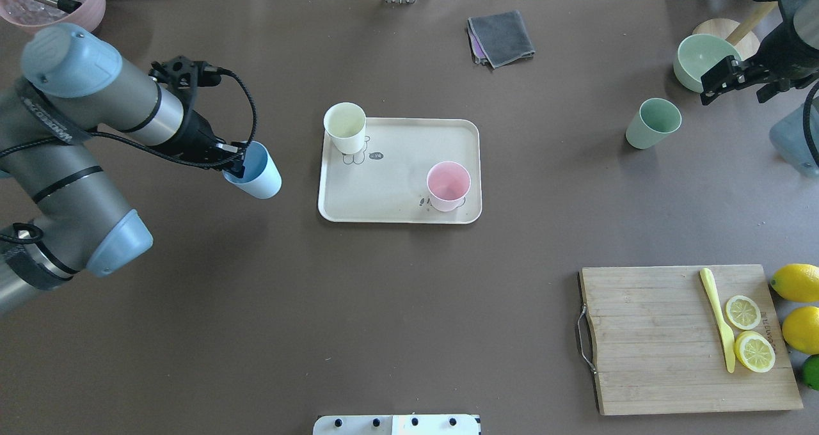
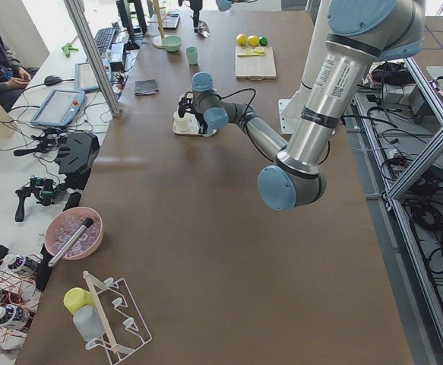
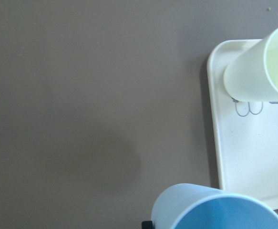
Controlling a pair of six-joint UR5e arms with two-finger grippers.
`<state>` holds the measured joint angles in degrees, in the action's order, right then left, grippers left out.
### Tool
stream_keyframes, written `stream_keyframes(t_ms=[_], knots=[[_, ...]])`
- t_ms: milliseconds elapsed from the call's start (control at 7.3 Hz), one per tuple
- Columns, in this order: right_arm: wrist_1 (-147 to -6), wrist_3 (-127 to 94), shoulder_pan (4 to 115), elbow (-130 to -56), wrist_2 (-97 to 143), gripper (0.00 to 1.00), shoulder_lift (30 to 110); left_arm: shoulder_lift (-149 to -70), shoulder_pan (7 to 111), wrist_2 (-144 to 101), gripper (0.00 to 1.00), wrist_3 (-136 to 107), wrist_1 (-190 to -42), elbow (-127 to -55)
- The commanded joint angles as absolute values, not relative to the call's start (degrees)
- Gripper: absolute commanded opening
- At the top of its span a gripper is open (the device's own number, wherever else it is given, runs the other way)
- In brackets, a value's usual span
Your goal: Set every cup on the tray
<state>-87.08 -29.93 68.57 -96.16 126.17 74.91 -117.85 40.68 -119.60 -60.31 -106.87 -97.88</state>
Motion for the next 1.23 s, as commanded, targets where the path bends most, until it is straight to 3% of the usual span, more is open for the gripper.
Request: stream_keyframes(t_ms=[0, 274, 548, 685, 822, 1096], knots=[[-85.9, -30.2, 68.6, -95.3, 126.1, 1.0, 74.6, -124.6, 35.0, -113.7, 0.0, -65.8, -104.3, -94.6], [-85.8, -30.2, 68.6, -95.3, 126.2, 1.0, 74.4, -128.2, 34.8, -111.3, 0.0, -65.7, -104.8, -88.4], [-85.8, -30.1, 68.6, -95.4, 126.2, 1.0, 74.4, -128.7, 34.9, -110.6, 0.0, -65.6, -104.8, -88.2], [-85.8, -29.9, 68.6, -95.4, 126.3, 1.0, 74.4, -128.7, 34.9, -110.5, 0.43, -65.4, -104.9, -88.2], [-85.7, -29.7, 68.5, -95.9, 126.3, 1.0, 74.4, -128.7, 35.0, -110.5, 0.98, -65.1, -104.9, -88.3], [-84.6, -30.5, 67.1, -95.0, 125.7, 1.0, 74.3, -128.1, 40.6, -113.7, 0.98, -63.8, -103.5, -90.6]])
